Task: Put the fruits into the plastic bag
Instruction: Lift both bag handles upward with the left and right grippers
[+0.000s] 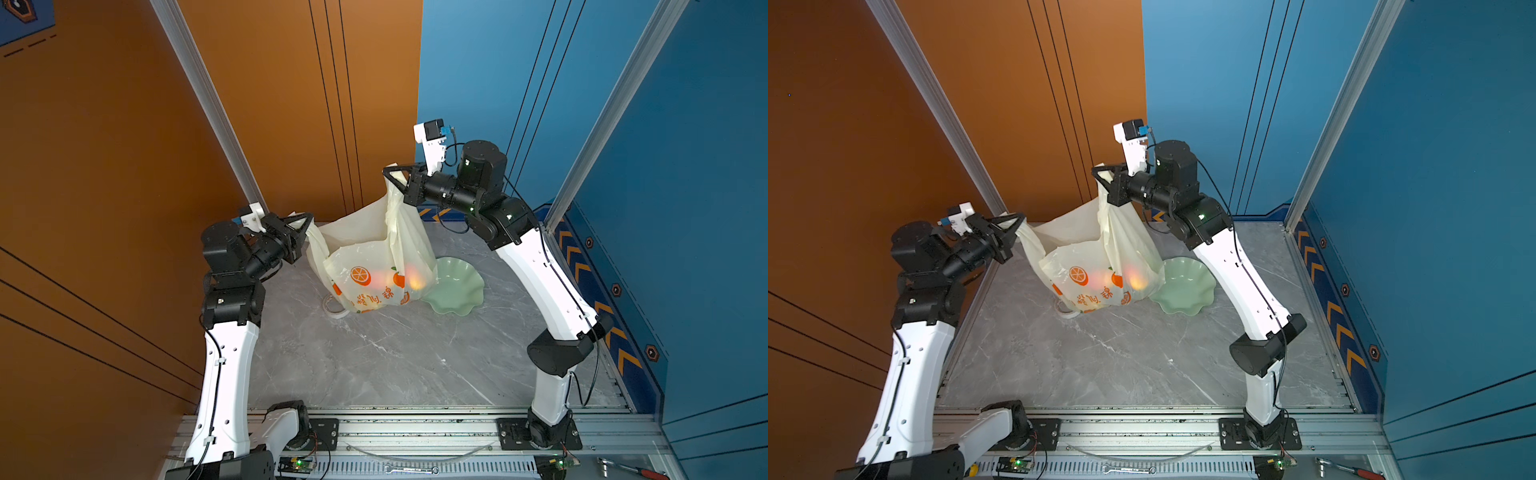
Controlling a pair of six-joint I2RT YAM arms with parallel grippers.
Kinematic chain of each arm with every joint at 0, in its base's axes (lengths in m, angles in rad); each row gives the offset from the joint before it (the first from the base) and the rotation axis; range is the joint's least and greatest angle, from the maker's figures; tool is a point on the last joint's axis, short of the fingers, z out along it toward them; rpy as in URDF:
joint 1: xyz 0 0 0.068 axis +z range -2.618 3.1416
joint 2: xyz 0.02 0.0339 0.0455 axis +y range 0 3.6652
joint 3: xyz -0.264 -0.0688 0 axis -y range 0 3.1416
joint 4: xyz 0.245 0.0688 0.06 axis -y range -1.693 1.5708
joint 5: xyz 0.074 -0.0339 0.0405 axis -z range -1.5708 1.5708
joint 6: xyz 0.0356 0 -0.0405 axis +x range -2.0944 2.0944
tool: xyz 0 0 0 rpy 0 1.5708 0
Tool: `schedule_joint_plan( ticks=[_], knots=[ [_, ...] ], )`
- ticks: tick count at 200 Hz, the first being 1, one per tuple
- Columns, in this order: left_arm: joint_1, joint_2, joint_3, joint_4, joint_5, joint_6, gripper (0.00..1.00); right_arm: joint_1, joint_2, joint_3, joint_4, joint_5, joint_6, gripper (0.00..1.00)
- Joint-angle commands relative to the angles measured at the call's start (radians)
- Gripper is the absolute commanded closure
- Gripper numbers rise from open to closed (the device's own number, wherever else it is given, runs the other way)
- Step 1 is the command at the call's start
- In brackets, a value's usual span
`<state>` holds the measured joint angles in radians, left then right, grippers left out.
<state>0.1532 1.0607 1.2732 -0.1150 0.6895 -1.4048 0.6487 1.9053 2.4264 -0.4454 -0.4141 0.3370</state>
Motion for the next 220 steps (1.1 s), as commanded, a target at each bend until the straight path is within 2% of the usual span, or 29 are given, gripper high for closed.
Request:
schedule_joint_plan(
  ticks=[1,27,42,58,97,157,220],
  knots=[
    [0.006,0.010,0.048,0.040,0.010,0.003,1.00,-0.023,-0.069,-0.021,0.040,0.028,-0.015,1.00],
    [0.006,0.017,0.034,0.048,0.010,0.002,1.00,-0.027,-0.071,-0.020,0.076,-0.015,0.002,1.00],
    [0.007,0.022,0.030,0.070,0.008,-0.014,1.00,-0.022,-0.066,-0.020,0.064,0.010,-0.010,1.00],
    [0.005,0.035,0.057,0.080,0.010,-0.019,1.00,-0.036,-0.050,-0.020,0.014,0.049,-0.019,1.00],
    [-0.021,0.067,0.130,0.080,0.013,-0.011,1.00,-0.034,-0.029,-0.021,-0.009,0.015,-0.038,1.00],
    [-0.082,0.068,0.024,0.118,-0.029,-0.006,1.00,-0.044,-0.034,-0.024,0.014,0.002,-0.052,1.00],
    [-0.086,0.105,0.045,0.135,-0.035,0.002,1.00,-0.058,-0.003,-0.030,0.020,-0.023,-0.050,1.00]
  ],
)
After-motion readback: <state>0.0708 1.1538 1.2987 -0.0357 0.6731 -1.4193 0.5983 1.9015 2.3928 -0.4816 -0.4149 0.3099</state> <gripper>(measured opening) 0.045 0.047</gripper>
